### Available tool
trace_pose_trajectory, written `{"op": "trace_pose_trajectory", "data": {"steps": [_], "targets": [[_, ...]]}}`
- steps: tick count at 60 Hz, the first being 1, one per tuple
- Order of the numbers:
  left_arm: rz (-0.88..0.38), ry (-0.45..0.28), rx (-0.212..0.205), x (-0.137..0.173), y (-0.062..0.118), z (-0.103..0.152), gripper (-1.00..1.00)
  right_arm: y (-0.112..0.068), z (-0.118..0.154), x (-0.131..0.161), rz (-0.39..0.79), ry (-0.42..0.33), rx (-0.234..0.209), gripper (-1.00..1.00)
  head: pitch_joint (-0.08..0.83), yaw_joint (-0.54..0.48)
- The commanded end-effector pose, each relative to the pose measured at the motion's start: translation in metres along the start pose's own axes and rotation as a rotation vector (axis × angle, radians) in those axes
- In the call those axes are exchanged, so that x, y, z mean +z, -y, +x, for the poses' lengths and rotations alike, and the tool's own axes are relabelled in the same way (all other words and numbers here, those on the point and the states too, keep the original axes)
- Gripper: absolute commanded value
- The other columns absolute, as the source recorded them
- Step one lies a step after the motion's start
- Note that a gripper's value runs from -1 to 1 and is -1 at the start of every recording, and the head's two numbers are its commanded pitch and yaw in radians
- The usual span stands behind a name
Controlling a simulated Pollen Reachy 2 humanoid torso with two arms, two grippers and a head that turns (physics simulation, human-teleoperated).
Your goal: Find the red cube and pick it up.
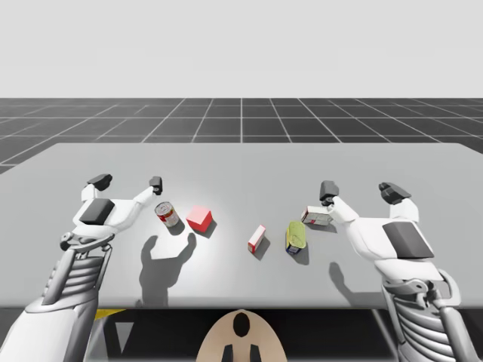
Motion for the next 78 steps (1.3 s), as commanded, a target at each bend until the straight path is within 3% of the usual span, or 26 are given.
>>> {"op": "trace_pose_trajectory", "data": {"steps": [1,5,15,32,43,68,75,78], "targets": [[-0.001,-0.001,-0.001,0.0002,0.0003,0.0002,-1.0,-0.003,-0.002,0.0022,-0.027,-0.014,0.0,-1.0,-0.003,0.01],[-0.001,-0.002,0.001,0.0002,0.0002,0.0003,-1.0,-0.0048,-0.0023,0.0021,0.023,-0.024,-0.015,-1.0,0.007,0.01],[0.0,-0.001,0.003,0.0004,-0.0001,0.0007,-1.0,-0.0027,-0.0017,0.0001,-0.001,-0.014,-0.009,-1.0,0.085,-0.01],[-0.003,-0.002,0.0,-0.0002,0.0002,0.0001,-1.0,-0.0022,-0.0018,-0.0002,-0.003,-0.013,0.0,-1.0,0.409,0.03],[-0.005,-0.006,-0.005,-0.0005,0.0007,-0.0005,-1.0,-0.002,-0.0015,-0.0001,0.002,-0.014,0.004,-1.0,0.516,0.09],[-0.01,-0.01,-0.005,-0.0014,0.0022,-0.0012,-1.0,-0.0034,-0.0023,0.0011,0.011,-0.025,0.007,-1.0,0.643,0.25],[-0.021,-0.014,0.01,-0.0009,0.0046,0.0,-1.0,-0.0036,-0.0021,0.0015,0.012,-0.026,0.005,-1.0,0.646,0.24],[-0.043,-0.021,0.04,0.001,0.0065,0.003,-1.0,-0.0036,-0.002,0.0015,0.011,-0.027,0.005,-1.0,0.648,0.24]]}}
